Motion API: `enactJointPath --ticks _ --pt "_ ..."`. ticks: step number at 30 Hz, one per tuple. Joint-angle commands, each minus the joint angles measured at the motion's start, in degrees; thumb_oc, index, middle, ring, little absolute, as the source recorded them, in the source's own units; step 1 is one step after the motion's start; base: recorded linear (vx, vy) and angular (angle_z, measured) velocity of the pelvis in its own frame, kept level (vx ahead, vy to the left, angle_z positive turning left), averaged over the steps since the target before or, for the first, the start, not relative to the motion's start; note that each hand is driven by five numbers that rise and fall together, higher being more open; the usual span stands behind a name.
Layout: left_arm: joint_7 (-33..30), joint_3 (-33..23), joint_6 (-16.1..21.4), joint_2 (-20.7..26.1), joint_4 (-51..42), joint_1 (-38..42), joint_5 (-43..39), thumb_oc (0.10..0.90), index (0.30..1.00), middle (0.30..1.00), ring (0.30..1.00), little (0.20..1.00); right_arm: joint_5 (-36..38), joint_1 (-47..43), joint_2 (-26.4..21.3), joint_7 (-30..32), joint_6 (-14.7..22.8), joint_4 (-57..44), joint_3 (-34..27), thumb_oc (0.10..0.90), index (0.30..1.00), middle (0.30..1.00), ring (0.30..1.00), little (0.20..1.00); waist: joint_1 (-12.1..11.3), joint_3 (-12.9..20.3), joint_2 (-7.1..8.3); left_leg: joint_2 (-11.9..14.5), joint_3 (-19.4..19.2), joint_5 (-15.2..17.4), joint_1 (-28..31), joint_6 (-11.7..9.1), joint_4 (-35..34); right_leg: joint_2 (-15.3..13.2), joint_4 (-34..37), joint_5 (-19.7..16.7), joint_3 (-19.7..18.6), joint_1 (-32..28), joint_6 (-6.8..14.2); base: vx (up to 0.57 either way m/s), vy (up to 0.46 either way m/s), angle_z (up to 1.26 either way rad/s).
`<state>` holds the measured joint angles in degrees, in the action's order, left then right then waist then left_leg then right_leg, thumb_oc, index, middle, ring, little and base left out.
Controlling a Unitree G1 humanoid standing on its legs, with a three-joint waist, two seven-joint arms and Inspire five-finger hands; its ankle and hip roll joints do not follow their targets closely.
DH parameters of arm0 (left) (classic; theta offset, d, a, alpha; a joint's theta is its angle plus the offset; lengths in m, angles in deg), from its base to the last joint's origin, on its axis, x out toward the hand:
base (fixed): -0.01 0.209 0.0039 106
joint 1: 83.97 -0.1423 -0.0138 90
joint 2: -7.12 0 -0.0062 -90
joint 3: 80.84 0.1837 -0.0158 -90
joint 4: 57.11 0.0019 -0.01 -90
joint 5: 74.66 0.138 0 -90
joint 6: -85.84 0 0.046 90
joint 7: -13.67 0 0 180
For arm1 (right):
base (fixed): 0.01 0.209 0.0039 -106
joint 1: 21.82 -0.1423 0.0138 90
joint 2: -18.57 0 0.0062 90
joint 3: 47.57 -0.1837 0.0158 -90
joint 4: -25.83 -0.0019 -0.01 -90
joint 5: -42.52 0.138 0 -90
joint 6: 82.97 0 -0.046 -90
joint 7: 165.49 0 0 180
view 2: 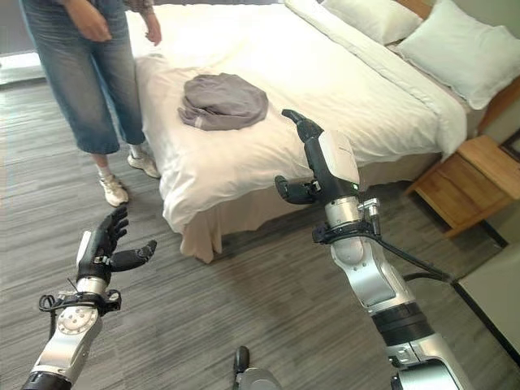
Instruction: Pick up bed clothes into laundry basket.
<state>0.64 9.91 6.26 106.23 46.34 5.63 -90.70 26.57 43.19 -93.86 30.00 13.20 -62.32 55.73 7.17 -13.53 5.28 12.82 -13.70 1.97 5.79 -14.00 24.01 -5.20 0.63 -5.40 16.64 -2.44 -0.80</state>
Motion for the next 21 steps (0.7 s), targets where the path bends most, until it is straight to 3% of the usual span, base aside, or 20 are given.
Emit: enactJointPath --ticks 1,2,3,4,5,7,8,10,12,14,17,19,21 --pt "-0.5 -0.7 6.6 3.0 -4.9 1.4 -1.8 0.8 0.9 0.9 0.9 0.9 -0.1 -6.5 -1.4 3.8 1.9 -3.4 -2.7 0.8 0.9 0.9 0.9 0.9 -0.9 2.0 3.2 2.2 -5.4 -7.1 -5.8 2.2 23.3 -0.1 4.4 6.7 -1.6 -3.9 0.7 0.44 -0.227 -0.2" --pt "-0.6 -1.7 6.5 3.1 -4.8 0.9 -1.8 0.8 0.9 0.9 0.9 0.9 -0.1 -5.5 -1.9 3.7 1.5 -3.1 -3.6 0.8 0.9 0.9 0.9 0.9 -1.3 1.2 3.19 8.7 -9.2 -5.9 -8.3 2.0 23.4 -0.3 4.4 8.1 -0.9 -5.9 1.3 0.34 -0.12 -0.3" --pt "-0.6 -1.7 6.5 3.2 -4.9 0.7 -1.9 0.8 0.9 0.9 0.9 0.9 -0.1 -5.3 -1.8 3.6 1.5 -3.2 -3.6 0.8 0.9 0.9 0.9 0.9 -1.6 1.1 2.87 9.2 -9.4 -5.4 -7.9 1.7 23.7 0.1 4.4 8.4 -1.1 -6.2 1.3 0.47 -0.035 -0.21" --pt "0.3 -2.9 6.5 3.9 -5.5 -0.3 -1.9 0.8 0.9 0.9 0.9 0.9 -0.2 -3.7 -2.4 3.1 1.0 -3.2 -4.6 0.8 0.9 0.9 0.9 0.9 -1.9 0.9 2.31 11.9 -14.0 -4.4 -8.5 1.6 14.4 -0.1 4.4 9.8 -0.1 -7.5 2.3 0.24 0.028 -0.15" --pt "0.3 -2.9 6.4 3.9 -5.6 -0.5 -1.9 0.8 0.9 0.9 0.9 0.9 -0.2 -3.5 -2.4 3.0 1.0 -3.3 -4.6 0.8 0.9 0.9 0.9 0.9 -2.0 1.1 2.56 11.4 -14.4 -4.5 -8.1 1.8 13.8 -0.4 4.4 9.7 -0.2 -7.4 2.4 0.3 0.068 -0.03" --pt "0.9 -3.7 6.4 4.8 -7.0 -1.2 -0.6 0.8 0.9 0.9 0.9 0.9 -0.4 -2.1 -4.4 1.9 0.5 -2.2 -5.3 0.8 0.9 0.9 0.9 0.9 -3.0 1.5 2.4 5.6 -14.9 -2.5 -13.4 3.4 1.8 -1.2 4.4 10.9 -0.5 -8.4 3.6 0.26 0.15 -0.04" --pt "0.9 -3.7 6.4 5.1 -7.1 -1.2 -0.2 0.8 0.9 0.9 0.9 0.9 -0.5 -1.7 -5.4 1.4 0.4 -0.2 -4.8 0.8 0.9 0.9 0.9 0.9 -3.2 1.7 2.39 4.2 -15.6 -3.5 -15.0 3.8 -4.4 -1.3 4.4 11.4 0.0 -9.0 4.4 0.36 0.19 0.0" --pt "1.2 -3.5 6.5 6.1 -7.5 -0.9 -0.1 0.8 0.9 0.9 0.9 0.9 0.7 -2.7 -7.8 1.2 0.0 3.2 -4.2 0.8 0.9 0.9 0.9 0.9 -3.6 2.5 2.11 2.2 -16.3 -6.5 -14.4 3.9 -15.1 -1.6 4.4 12.2 0.3 -10.2 5.6 0.31 0.151 0.02" --pt "1.1 -3.7 6.6 6.6 -7.7 -0.8 0.0 0.8 0.9 0.9 0.9 0.9 1.6 -3.6 -9.1 1.0 -0.3 5.8 -3.8 0.8 0.9 0.9 0.9 0.9 -4.1 2.8 2.15 1.4 -17.1 -7.9 -14.1 4.1 -19.5 -1.7 4.4 12.8 0.5 -11.1 6.2 0.29 0.131 -0.11" --pt "2.2 -3.8 6.7 7.5 -9.0 -1.0 -0.7 0.8 0.9 0.9 0.9 0.9 3.6 -4.4 -10.4 -0.1 -1.1 8.5 -3.4 0.8 0.9 0.9 0.9 0.9 -4.1 3.7 1.17 -0.2 -16.7 -9.1 -10.7 4.9 -26.7 -1.4 4.4 12.9 0.1 -11.9 7.4 0.39 0.219 -0.22" --pt "2.2 -3.9 6.6 8.2 -9.2 -0.7 -1.0 0.8 0.9 0.9 0.9 0.9 5.3 -5.8 -11.2 -1.2 -1.9 12.8 -2.7 0.8 0.9 0.9 0.9 0.9 -4.3 5.2 1.86 -1.6 -15.3 -10.1 -8.4 5.5 -28.6 -2.0 4.4 12.3 -1.3 -13.1 8.0 0.41 0.191 -0.4" --pt "2.5 -4.0 6.1 8.3 -9.1 -0.9 -1.1 0.8 0.9 0.9 0.9 0.9 5.9 -7.2 -10.8 -1.7 -2.5 13.7 -2.0 0.8 0.9 0.9 0.9 0.9 -4.6 5.6 3.06 -2.6 -15.1 -8.6 -6.9 6.7 -28.8 -2.6 3.6 11.2 -1.9 -14.1 8.2 0.26 0.143 -0.17" --pt "2.5 -3.9 5.4 8.7 -8.3 -0.8 -0.4 0.8 0.9 0.9 0.9 0.9 5.6 -9.3 -10.3 -2.5 -2.7 14.7 -0.3 0.8 0.9 0.9 0.9 0.9 -5.0 5.6 4.69 -3.6 -15.8 -6.7 -5.0 8.2 -28.9 -4.6 -2.8 9.1 -2.4 -12.3 9.9 0.28 0.188 -0.02"
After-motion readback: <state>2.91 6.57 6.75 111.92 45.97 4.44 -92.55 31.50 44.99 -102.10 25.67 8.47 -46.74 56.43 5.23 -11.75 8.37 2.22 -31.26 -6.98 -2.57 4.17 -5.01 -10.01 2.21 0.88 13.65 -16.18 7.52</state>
